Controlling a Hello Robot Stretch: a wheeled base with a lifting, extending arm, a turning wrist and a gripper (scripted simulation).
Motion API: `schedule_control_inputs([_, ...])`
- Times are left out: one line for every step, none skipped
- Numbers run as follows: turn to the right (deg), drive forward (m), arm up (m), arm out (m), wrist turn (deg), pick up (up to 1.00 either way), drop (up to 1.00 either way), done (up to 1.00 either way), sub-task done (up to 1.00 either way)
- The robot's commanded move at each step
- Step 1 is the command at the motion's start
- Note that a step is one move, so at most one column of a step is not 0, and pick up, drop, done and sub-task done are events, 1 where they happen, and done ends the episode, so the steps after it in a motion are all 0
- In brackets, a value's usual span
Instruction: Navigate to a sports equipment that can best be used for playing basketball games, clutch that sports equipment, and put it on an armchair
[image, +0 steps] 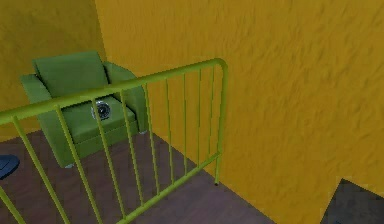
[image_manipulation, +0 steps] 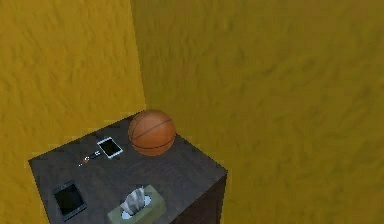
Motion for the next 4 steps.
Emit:
schedule_control_inputs([0.0, 0.00, 0.38, 0.00, 0.0, 0.00, 0.00, 0.00, 0.00])
schedule_control_inputs([0.0, 0.00, 0.00, 0.46, 0.0, 0.00, 0.00, 0.00, 0.00])
schedule_control_inputs([0.0, 0.00, 0.00, 0.00, 45.0, 0.00, 0.00, 0.00, 0.00])
schedule_control_inputs([0.0, 0.00, 0.00, 0.00, 45.0, 0.00, 0.00, 0.00, 0.00])
